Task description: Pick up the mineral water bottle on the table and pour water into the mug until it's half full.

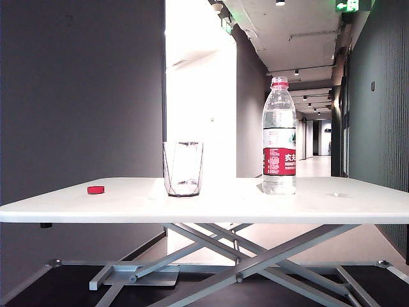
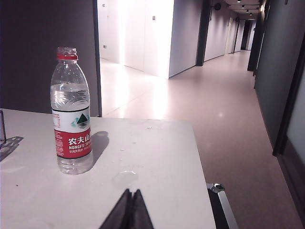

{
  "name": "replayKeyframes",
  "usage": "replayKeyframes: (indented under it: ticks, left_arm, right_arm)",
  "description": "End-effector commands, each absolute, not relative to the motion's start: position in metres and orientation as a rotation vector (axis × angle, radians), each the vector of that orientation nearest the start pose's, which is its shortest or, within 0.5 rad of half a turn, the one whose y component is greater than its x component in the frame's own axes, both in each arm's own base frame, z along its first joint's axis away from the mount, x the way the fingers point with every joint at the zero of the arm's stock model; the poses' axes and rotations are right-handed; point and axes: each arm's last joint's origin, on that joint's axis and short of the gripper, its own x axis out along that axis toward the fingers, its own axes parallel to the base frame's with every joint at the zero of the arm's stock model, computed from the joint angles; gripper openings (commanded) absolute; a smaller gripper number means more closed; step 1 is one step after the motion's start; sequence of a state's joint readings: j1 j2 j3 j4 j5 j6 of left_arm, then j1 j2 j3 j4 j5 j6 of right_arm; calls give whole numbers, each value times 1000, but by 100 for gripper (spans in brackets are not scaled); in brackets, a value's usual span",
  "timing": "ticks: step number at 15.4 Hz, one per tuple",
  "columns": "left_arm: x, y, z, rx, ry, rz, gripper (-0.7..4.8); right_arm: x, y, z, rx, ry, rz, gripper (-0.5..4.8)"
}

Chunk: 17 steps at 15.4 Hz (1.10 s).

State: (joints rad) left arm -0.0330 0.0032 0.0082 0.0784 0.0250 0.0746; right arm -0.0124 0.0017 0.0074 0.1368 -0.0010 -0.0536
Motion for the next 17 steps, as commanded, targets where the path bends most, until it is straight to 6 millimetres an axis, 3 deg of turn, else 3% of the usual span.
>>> replayKeyframes:
  ticks: [1, 6, 9, 12, 17]
  left_arm:
    - [97, -4, 175, 74, -96, -53, -5]
    - [97, -4, 175, 63, -93, -61, -5]
    - [96, -8, 175, 16, -90, -207, -5]
    - [93, -17, 173, 3, -74, -513, -5]
    - [91, -20, 167, -11, -8, -648, -5]
  right_arm:
    - [96, -1, 180, -53, -154, -14, -8]
    - [96, -1, 180, -53, -153, -14, -8]
    - [97, 2, 176, 44, -119, 88, -8]
    - [95, 11, 165, 136, 25, 421, -9]
    - [95, 11, 170, 123, -20, 438, -5]
